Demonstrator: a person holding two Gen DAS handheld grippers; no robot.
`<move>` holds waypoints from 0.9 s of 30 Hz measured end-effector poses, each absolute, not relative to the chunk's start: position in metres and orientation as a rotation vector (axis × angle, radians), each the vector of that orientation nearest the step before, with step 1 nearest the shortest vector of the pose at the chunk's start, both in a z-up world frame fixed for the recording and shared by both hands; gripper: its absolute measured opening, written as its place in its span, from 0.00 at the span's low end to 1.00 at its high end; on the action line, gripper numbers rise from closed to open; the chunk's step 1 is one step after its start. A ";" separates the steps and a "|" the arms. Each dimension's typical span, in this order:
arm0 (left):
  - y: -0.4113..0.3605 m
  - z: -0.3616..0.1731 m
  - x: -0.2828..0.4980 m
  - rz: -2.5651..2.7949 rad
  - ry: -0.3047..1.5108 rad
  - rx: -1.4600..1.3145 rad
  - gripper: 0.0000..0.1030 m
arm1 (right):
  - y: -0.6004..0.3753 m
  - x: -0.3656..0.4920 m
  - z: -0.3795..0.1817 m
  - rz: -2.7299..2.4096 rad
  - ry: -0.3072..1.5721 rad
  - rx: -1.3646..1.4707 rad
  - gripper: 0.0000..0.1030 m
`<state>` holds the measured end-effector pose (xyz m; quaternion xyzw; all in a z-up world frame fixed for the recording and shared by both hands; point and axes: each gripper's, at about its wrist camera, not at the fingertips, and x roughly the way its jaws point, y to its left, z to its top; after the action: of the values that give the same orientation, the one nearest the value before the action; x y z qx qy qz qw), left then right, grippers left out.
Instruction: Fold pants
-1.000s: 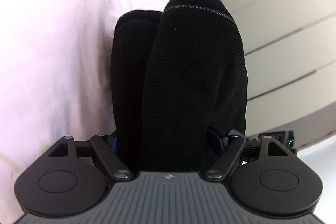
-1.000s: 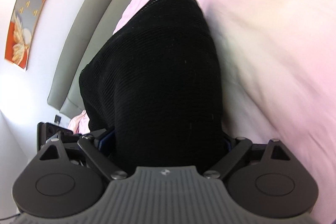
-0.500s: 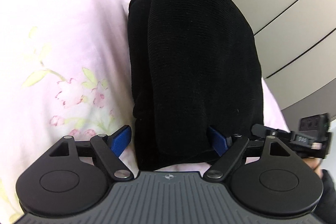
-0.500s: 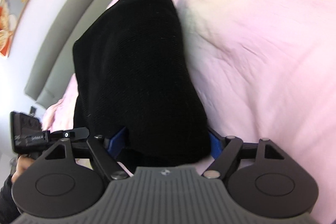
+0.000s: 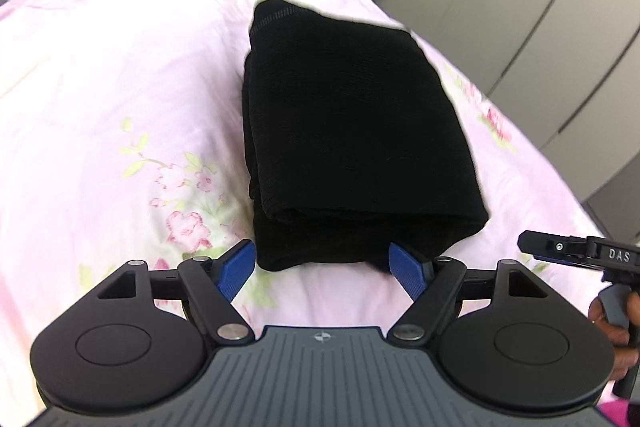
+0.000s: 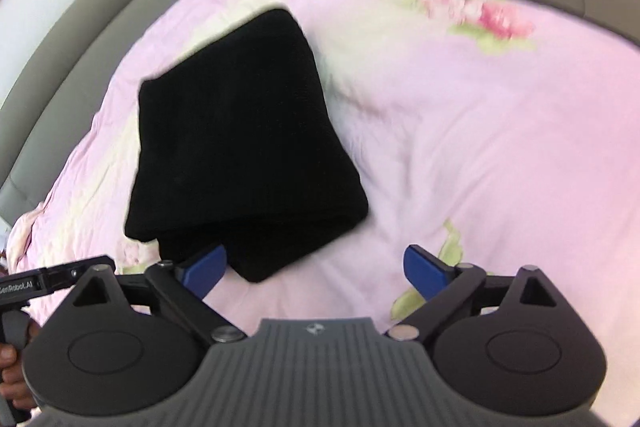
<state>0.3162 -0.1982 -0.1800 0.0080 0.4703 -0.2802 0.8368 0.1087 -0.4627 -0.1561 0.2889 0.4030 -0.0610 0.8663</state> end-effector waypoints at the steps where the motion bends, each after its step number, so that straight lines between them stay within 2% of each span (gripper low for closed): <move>1: -0.200 -0.174 0.312 -0.572 0.992 0.017 0.89 | -0.433 0.115 -0.146 -0.142 0.813 0.585 0.91; 5: -0.203 -0.143 0.291 -0.475 0.956 0.084 0.92 | -0.415 0.092 -0.104 -0.152 0.692 0.477 0.95; 8: -0.196 -0.117 0.273 -0.437 0.909 0.117 0.99 | -0.395 0.091 -0.075 -0.180 0.687 0.396 0.95; 12: -0.193 -0.104 0.260 -0.397 0.889 0.117 0.99 | -0.376 0.081 -0.051 -0.204 0.688 0.315 0.95; 18: -0.184 -0.088 0.245 -0.398 0.880 0.112 0.99 | -0.356 0.066 -0.048 -0.295 0.781 0.350 0.95; 27: -0.191 -0.082 0.234 -0.398 0.898 0.151 0.99 | -0.342 0.044 -0.047 -0.303 0.789 0.282 0.95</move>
<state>0.2337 -0.1909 -0.0821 0.0724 0.4308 -0.1909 0.8791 0.0442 -0.3422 -0.0468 0.1366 0.3814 -0.1467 0.9024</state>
